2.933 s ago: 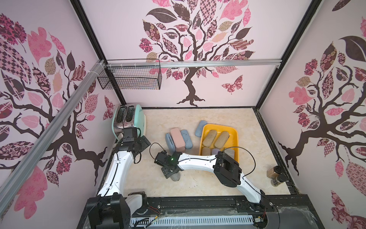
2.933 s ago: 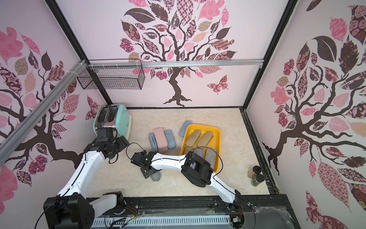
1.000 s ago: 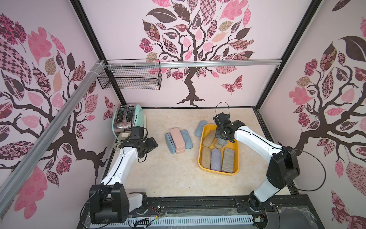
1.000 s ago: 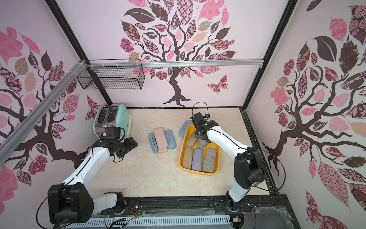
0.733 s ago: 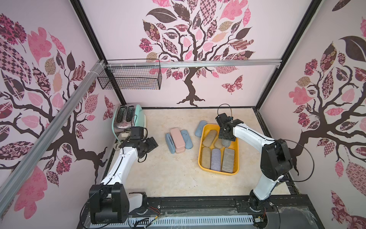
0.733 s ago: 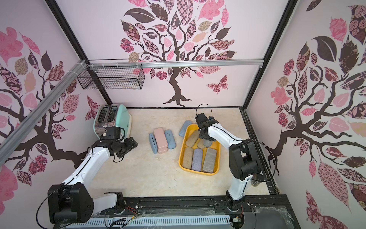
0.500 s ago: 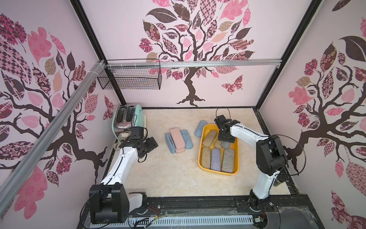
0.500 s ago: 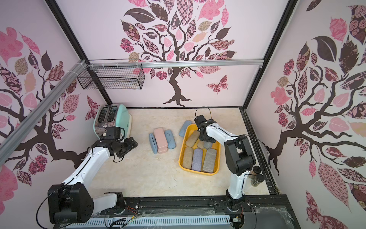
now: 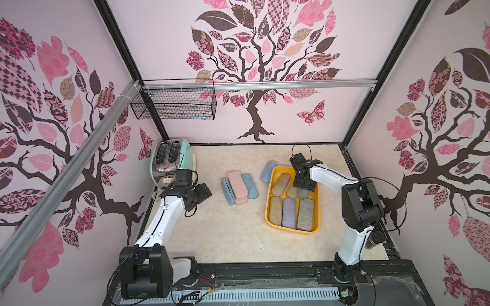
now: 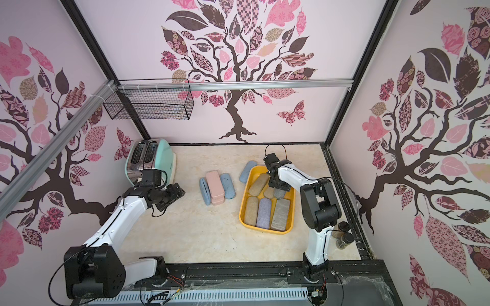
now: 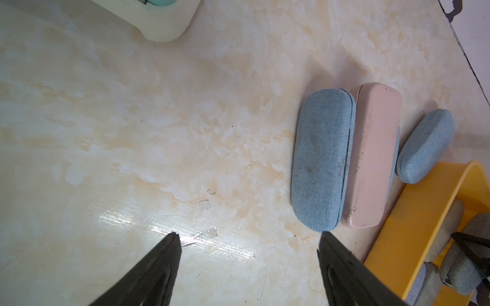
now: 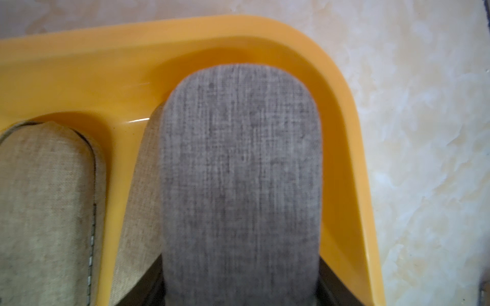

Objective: Put the glasses cases into the storage boxes
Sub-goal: Place the glasses case in the storage box.

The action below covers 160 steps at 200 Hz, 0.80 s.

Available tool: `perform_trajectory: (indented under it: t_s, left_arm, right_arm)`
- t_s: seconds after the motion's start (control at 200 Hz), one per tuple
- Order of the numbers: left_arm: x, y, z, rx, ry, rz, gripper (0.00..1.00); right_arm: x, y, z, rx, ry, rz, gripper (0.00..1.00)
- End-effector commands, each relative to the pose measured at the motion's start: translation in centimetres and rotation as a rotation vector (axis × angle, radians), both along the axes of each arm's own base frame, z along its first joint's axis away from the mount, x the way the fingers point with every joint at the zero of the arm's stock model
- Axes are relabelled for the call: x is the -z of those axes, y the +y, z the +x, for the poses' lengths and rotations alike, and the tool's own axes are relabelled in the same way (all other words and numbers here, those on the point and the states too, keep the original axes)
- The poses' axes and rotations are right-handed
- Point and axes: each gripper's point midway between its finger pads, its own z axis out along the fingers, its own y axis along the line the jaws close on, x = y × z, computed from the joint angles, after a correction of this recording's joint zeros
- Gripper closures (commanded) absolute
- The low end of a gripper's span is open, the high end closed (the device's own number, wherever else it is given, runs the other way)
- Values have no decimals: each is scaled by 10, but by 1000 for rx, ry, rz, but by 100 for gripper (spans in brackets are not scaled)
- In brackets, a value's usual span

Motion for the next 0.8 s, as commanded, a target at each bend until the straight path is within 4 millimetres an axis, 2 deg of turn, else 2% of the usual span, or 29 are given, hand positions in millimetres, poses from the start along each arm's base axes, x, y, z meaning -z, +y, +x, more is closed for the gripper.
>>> perform_trajectory:
  t_s: [0.0, 0.155, 0.225, 0.405, 0.475, 0.61, 0.795]
  left_arm:
    - [1, -1, 1, 16, -1, 8, 16]
    - [3, -1, 1, 18, 8, 9, 17]
    - [3, -1, 1, 18, 9, 10, 16]
    - [3, -1, 2, 18, 8, 10, 17]
    - [2, -1, 2, 18, 6, 9, 16]
    - [1, -1, 1, 20, 3, 6, 17]
    - [1, -1, 0, 20, 1, 8, 16]
  right_arm:
    - [20, 12, -1, -6, 58, 71, 42]
    - [20, 28, 5, -42, 28, 147, 41]
    - [16, 29, 6, -53, 31, 146, 42]
    - [-22, -7, 2, 2, -20, -28, 40]
    - [-26, -17, -3, 25, -16, -38, 40]
    - [-12, -19, -11, 51, 7, -18, 40]
    - [11, -21, -10, 89, 47, -6, 40]
